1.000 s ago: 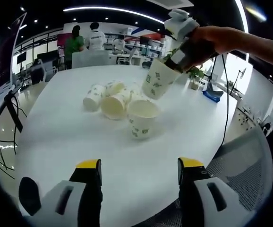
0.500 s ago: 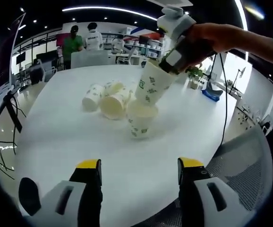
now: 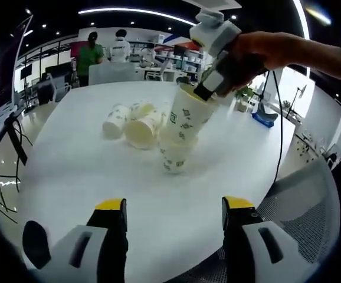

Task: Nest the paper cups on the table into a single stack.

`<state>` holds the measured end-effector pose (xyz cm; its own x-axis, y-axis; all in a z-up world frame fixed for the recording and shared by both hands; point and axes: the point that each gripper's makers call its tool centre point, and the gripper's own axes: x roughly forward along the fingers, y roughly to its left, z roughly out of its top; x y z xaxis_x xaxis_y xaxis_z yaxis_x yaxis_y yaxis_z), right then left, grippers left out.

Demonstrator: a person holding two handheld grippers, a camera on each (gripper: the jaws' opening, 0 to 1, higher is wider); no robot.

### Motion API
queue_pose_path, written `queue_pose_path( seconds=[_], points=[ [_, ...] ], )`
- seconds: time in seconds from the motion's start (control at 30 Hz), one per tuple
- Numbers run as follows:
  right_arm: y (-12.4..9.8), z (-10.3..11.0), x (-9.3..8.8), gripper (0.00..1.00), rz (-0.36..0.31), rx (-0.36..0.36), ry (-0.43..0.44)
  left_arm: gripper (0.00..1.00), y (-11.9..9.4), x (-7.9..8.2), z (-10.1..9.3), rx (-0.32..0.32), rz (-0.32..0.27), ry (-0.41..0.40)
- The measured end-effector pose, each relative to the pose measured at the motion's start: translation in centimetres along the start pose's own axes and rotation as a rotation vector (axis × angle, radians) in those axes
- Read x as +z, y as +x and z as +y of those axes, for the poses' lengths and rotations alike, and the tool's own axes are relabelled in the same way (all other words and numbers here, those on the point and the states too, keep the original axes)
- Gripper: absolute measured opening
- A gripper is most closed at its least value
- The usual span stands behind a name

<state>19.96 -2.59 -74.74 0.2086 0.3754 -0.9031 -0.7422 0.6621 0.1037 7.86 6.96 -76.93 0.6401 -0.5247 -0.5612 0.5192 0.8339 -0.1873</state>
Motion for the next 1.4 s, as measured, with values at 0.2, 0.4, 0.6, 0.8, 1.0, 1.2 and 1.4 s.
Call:
queue_pose_path(
  seconds=[0.2, 0.4, 0.6, 0.8, 1.0, 1.2, 1.4],
  points=[
    [0.3, 0.3, -0.3, 0.0, 0.01, -0.002, -0.001, 0.65, -0.2, 0.1, -0.2, -0.001, 0.001, 0.002],
    [0.8, 0.2, -0.5, 0.0, 0.012, -0.013, 0.004, 0.64, -0.2, 0.1, -0.2, 0.0, 0.0, 0.004],
    [1.3, 0.1, -0.7, 0.0, 0.022, -0.014, 0.003, 0.64, -0.2, 0.0, -0.2, 0.0, 0.001, 0.007],
    [1.4, 0.4, -0.9, 0.0, 0.021, -0.009, 0.005, 0.64, 0.0, 0.0, -0.1, -0.003, 0.003, 0.007],
    [1.7, 0.2, -1.1, 0.0, 0.029, -0.012, 0.003, 0.64, 0.5, -0.3, 0.2, -0.004, 0.005, 0.007],
    [1.9, -0.2, -1.1, 0.01, 0.03, -0.013, 0.001, 0.64, 0.6, -0.4, 0.3, -0.003, 0.005, 0.009],
    [1.9, -0.2, -1.1, 0.04, 0.026, -0.01, -0.004, 0.64, 0.3, -0.2, 0.2, -0.001, 0.004, 0.006]
  ],
)
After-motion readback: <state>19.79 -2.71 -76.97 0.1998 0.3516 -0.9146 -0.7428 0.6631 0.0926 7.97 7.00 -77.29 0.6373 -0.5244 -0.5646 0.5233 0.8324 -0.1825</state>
